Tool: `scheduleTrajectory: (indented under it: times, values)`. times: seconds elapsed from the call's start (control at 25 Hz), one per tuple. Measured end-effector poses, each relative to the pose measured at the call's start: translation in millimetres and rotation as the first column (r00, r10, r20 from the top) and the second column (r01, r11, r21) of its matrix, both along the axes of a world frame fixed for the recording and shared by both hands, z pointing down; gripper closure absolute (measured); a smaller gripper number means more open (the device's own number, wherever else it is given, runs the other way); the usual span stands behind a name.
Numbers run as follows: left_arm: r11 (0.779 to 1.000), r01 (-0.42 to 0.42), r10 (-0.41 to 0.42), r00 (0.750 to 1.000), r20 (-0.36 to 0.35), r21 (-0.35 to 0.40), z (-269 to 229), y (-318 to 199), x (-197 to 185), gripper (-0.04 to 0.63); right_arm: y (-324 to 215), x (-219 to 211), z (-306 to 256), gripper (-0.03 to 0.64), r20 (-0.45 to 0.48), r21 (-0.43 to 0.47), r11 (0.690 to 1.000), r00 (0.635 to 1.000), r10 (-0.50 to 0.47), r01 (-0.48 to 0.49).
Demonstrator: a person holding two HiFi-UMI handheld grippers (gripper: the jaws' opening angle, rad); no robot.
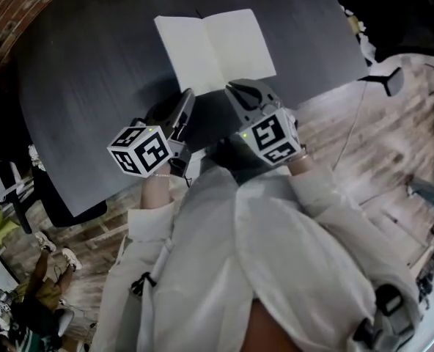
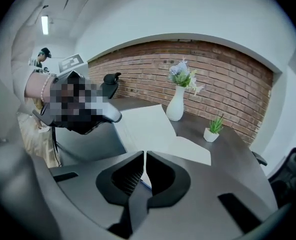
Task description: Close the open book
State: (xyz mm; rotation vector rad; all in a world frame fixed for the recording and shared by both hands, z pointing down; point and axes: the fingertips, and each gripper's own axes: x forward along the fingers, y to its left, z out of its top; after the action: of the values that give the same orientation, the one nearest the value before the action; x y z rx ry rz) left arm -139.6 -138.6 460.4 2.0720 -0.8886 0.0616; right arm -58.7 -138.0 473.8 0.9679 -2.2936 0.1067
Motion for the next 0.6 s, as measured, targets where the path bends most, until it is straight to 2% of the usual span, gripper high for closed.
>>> scheduleTrajectory:
  times: [0.16,0.6]
  values:
    - [0.999,-0.046,0.046,0.999,0.014,0.026,-7,-4,9,0.552,-2,13,-4,0.603,0.04,-0.022,0.998,0.997,0.06,-0.059]
    - [0.991,-0.115,0.111,0.992,0.064,0.072,-23,-11,50,0.552,-1,48,-36,0.606,0.223,-0.028,0.995,0.97,0.102,-0.099]
